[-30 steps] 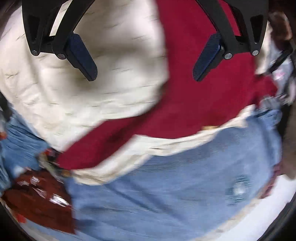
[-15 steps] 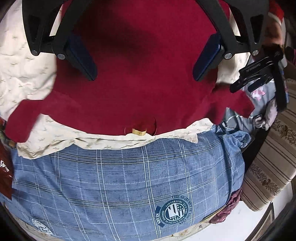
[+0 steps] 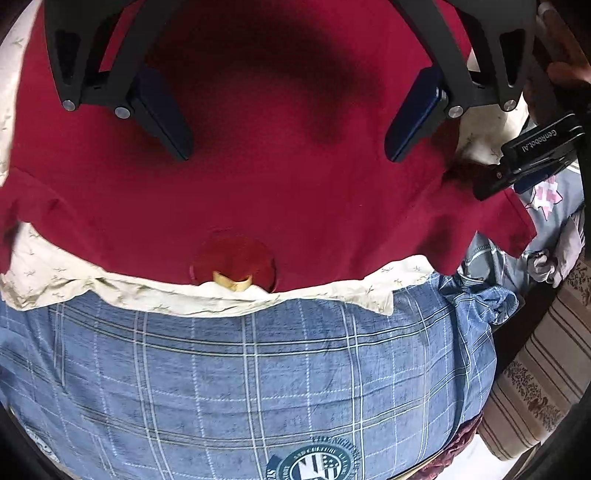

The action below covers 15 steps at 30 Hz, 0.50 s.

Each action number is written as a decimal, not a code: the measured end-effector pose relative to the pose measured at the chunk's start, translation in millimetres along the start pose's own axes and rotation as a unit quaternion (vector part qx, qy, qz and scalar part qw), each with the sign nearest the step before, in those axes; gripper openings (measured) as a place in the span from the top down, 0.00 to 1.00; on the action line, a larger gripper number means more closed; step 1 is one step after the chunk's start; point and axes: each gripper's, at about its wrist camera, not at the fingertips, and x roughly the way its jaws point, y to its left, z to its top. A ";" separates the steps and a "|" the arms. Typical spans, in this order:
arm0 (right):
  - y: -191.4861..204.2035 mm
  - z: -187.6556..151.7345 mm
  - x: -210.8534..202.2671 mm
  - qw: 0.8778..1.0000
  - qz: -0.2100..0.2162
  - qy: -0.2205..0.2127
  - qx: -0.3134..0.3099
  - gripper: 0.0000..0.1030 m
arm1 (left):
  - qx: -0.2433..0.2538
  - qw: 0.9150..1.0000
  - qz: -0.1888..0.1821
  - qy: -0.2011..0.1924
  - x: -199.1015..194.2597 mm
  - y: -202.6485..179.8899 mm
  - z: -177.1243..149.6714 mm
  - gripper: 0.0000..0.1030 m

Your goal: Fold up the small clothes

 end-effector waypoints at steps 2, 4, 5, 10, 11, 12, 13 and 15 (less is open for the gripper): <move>1.2 -0.2 3.1 1.000 0.003 0.002 0.004 0.00 | 0.005 1.000 0.006 -0.002 -0.2 -0.2 0.2 0.00; 2.1 0.4 4.5 1.000 0.003 0.003 0.004 0.00 | 0.007 1.000 0.007 -0.001 0.8 0.4 1.5 0.00; 2.4 0.7 4.7 1.000 0.004 0.003 0.003 0.00 | 0.005 1.000 0.005 0.001 1.3 1.0 1.8 0.00; 0.9 2.0 4.3 1.000 0.002 0.004 0.007 0.00 | -0.001 1.000 0.005 0.005 5.2 3.3 6.3 0.00; 0.6 2.2 4.5 1.000 0.002 0.005 0.009 0.00 | 0.000 1.000 0.005 0.005 5.0 2.9 6.7 0.00; -0.2 2.1 4.5 1.000 0.002 0.005 0.012 0.00 | 0.001 1.000 0.006 0.004 5.2 2.4 7.4 0.00; -1.7 2.3 4.3 1.000 0.005 0.006 0.013 0.00 | 0.002 1.000 0.006 0.004 4.9 2.4 7.5 0.00; -2.0 2.0 4.5 1.000 0.004 0.006 0.016 0.00 | 0.001 1.000 0.006 0.004 5.1 3.7 7.7 0.00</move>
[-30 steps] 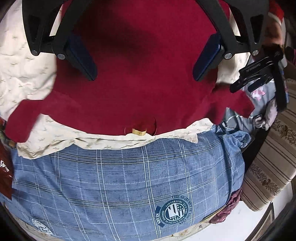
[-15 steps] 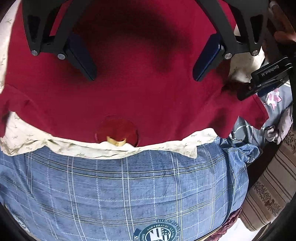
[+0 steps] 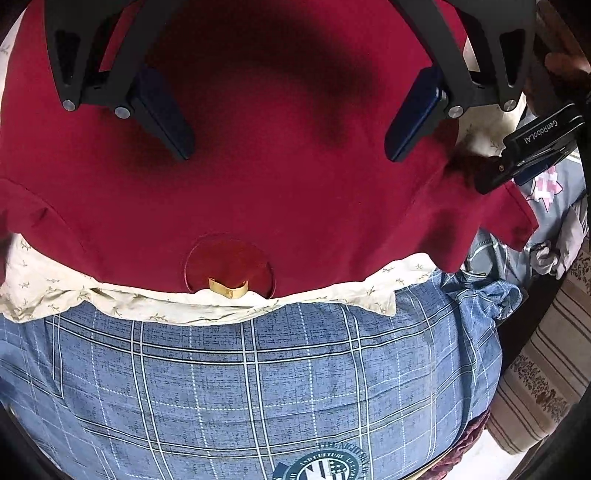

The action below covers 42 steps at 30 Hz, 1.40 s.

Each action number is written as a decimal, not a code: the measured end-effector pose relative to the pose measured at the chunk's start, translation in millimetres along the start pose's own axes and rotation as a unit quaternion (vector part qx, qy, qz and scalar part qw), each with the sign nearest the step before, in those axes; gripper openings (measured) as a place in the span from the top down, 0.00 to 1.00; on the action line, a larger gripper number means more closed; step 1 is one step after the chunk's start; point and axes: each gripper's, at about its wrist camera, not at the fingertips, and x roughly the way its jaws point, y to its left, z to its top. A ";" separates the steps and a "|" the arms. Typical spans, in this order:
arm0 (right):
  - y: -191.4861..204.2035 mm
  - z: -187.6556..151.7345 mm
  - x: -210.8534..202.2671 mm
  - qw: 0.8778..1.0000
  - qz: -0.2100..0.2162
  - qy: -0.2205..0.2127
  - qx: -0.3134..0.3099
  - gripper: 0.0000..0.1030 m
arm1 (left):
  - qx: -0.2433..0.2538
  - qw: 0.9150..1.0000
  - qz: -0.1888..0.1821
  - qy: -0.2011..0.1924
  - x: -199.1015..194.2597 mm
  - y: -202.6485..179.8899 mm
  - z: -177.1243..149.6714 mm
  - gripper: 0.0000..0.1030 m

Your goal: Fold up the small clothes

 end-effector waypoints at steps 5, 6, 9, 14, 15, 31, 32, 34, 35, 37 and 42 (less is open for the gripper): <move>4.1 0.4 2.1 1.000 0.001 0.002 -0.006 0.00 | -0.003 1.000 0.006 -0.001 0.7 3.8 0.7 0.00; 4.9 0.2 2.6 1.000 0.001 0.002 -0.007 0.00 | -0.004 1.000 0.006 -0.001 0.8 4.5 0.9 0.00; 5.4 -0.1 4.4 1.000 0.003 0.003 -0.006 0.00 | -0.006 1.000 0.005 0.000 1.4 6.4 1.4 0.00; 6.8 0.5 7.7 1.000 0.003 0.006 -0.008 0.00 | -0.008 1.000 0.008 0.001 2.9 7.8 2.1 0.00; 7.8 0.2 8.2 1.000 0.004 0.007 -0.009 0.00 | -0.009 1.000 0.008 0.001 3.1 9.2 2.8 0.00; 16.6 7.1 10.2 1.000 0.010 0.003 -0.019 0.00 | -0.027 1.000 0.015 0.004 5.6 22.6 5.5 0.00; 15.9 7.2 10.7 1.000 0.008 0.003 -0.017 0.00 | -0.027 1.000 0.014 0.004 5.7 22.4 5.6 0.00; 14.6 7.5 12.2 1.000 0.006 0.006 -0.014 0.00 | -0.025 1.000 0.014 0.003 5.5 22.0 5.7 0.00; 14.1 7.4 13.2 1.000 0.006 0.007 -0.014 0.00 | -0.024 1.000 0.014 0.003 5.6 21.7 5.7 0.00; 13.2 6.9 15.1 1.000 0.003 0.010 -0.013 0.00 | -0.023 1.000 0.014 0.003 5.8 20.7 5.5 0.00; 11.1 5.8 16.6 1.000 -0.001 0.011 -0.009 0.00 | -0.011 1.000 0.004 -0.004 2.2 12.6 5.4 0.00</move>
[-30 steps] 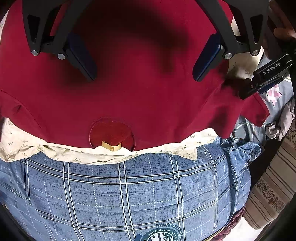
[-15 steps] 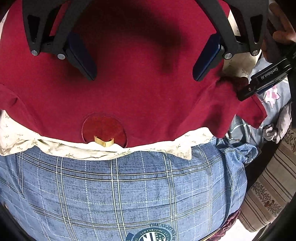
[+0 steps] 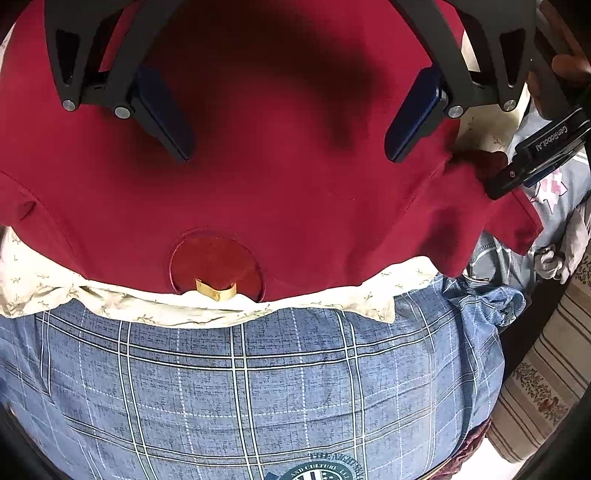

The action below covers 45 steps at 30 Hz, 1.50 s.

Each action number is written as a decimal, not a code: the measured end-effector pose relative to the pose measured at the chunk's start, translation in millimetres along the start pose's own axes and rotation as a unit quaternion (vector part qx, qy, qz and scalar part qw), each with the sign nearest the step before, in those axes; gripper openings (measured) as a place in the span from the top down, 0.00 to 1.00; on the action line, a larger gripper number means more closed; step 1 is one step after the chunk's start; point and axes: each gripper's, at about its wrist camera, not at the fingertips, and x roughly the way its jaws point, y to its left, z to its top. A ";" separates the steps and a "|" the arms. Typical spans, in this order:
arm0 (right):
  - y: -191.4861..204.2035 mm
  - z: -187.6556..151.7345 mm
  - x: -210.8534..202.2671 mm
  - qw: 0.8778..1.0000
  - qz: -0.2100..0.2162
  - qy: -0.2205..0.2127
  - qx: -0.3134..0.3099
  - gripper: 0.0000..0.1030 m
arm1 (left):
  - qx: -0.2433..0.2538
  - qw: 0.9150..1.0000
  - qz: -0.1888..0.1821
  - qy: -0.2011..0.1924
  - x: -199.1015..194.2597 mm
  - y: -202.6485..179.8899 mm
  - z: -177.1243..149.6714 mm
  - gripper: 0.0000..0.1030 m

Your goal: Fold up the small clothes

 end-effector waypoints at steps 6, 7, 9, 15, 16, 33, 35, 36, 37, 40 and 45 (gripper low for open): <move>-6.1 -0.4 -2.1 1.000 -0.019 -0.003 0.006 0.00 | 0.033 0.998 -0.059 -0.013 -10.1 -27.6 -3.2 0.00; -7.5 -0.2 -2.4 1.000 -0.018 -0.003 0.007 0.00 | 0.046 0.996 -0.069 -0.014 -11.9 -35.3 -5.3 0.00; -10.9 -0.2 -3.1 1.000 -0.021 -0.003 0.012 0.00 | 0.066 0.994 -0.080 -0.016 -14.5 -46.2 -8.7 0.00; -19.6 -1.7 -4.2 0.999 -0.032 -0.001 0.018 0.00 | 0.106 0.991 -0.079 -0.019 -17.1 -64.6 -15.8 0.00; -20.4 -1.9 -4.1 0.999 -0.032 0.000 0.019 0.00 | 0.107 0.991 -0.075 -0.018 -16.1 -64.8 -15.8 0.00; -13.5 -3.7 2.8 0.999 -0.030 0.008 0.012 0.00 | 0.079 0.995 -0.065 -0.016 -12.6 -50.3 -10.4 0.00; -12.8 -3.7 2.9 0.999 -0.029 0.008 0.011 0.00 | 0.078 0.995 -0.064 -0.017 -12.2 -49.3 -10.3 0.00; -12.2 -3.7 2.9 1.000 -0.028 0.009 0.010 0.00 | 0.078 0.995 -0.064 -0.016 -12.0 -48.7 -10.0 0.00; -11.6 -3.7 3.0 1.000 -0.028 0.009 0.009 0.00 | 0.077 0.995 -0.064 -0.016 -11.7 -48.1 -10.0 0.00; -9.2 -3.6 3.6 1.000 -0.027 0.010 0.006 0.00 | 0.075 0.995 -0.063 -0.016 -11.5 -45.7 -9.3 0.00; -7.3 -3.1 6.0 0.999 -0.030 0.013 0.003 0.00 | 0.070 0.995 -0.063 -0.017 -12.6 -42.2 -7.9 0.00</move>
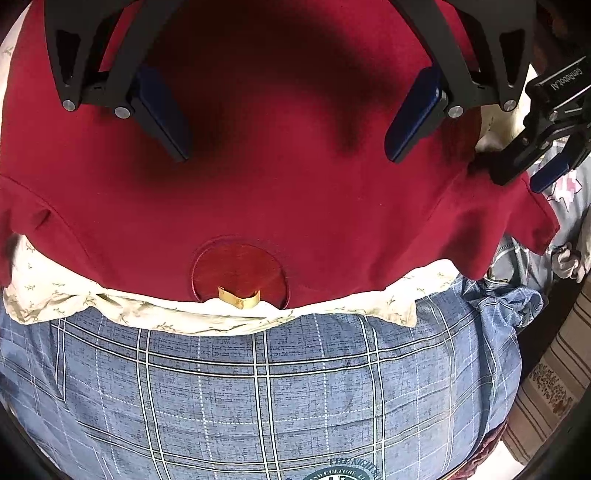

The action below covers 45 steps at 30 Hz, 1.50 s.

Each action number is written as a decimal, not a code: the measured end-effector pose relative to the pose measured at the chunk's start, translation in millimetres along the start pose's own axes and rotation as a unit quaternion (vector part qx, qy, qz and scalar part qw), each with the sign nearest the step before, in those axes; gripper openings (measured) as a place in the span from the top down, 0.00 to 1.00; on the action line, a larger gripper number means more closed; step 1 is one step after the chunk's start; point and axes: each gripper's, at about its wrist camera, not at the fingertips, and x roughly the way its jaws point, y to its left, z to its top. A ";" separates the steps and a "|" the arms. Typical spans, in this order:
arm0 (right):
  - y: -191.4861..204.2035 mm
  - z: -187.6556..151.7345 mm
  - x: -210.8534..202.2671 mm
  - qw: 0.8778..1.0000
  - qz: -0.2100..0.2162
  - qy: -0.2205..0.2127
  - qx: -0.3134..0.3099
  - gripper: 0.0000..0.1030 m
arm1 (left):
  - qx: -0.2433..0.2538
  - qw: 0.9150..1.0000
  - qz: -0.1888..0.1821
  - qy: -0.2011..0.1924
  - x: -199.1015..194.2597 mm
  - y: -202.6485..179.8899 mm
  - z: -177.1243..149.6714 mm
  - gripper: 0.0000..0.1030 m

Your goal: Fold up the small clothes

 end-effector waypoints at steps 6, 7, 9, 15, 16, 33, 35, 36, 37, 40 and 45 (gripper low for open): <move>-0.8 0.2 1.2 1.000 0.001 0.002 0.000 0.00 | -0.009 1.000 0.003 0.000 0.7 4.7 1.3 0.00; -1.1 0.3 1.6 1.000 0.002 0.004 0.000 0.00 | -0.010 1.000 0.004 0.000 0.6 5.3 1.7 0.00; -1.9 0.6 2.0 1.000 0.002 0.004 0.001 0.00 | -0.013 1.000 0.007 -0.002 0.2 7.5 2.2 0.00; -0.8 -0.1 4.1 1.000 0.002 0.008 -0.001 0.00 | -0.027 1.000 0.009 0.002 2.2 13.6 2.8 0.00; -0.5 -0.1 4.5 1.000 0.002 0.008 -0.001 0.00 | -0.026 1.000 0.009 0.002 2.4 13.5 2.7 0.00; 26.9 12.4 -1.2 0.998 0.054 -0.002 -0.027 0.02 | -0.048 0.999 0.023 -0.005 -5.3 34.9 4.4 0.00; 42.5 19.3 -5.0 0.995 0.091 -0.007 -0.046 0.05 | -0.062 0.997 0.045 -0.013 -13.9 48.1 2.9 0.00; 51.6 24.2 -6.0 0.992 0.113 -0.007 -0.056 0.07 | -0.071 0.995 0.062 -0.017 -19.1 57.4 1.3 0.00; 63.4 30.5 -7.8 0.988 0.137 -0.006 -0.068 0.08 | -0.084 0.992 0.089 -0.016 -25.1 71.6 -1.7 0.00; 107.1 48.6 -8.6 0.974 0.205 -0.001 -0.100 0.08 | -0.123 0.982 0.141 -0.010 -32.3 104.8 -4.6 0.00; 213.7 67.6 1.4 0.937 0.295 0.016 -0.184 0.12 | -0.181 0.960 0.215 -0.014 -45.1 158.2 -9.1 0.00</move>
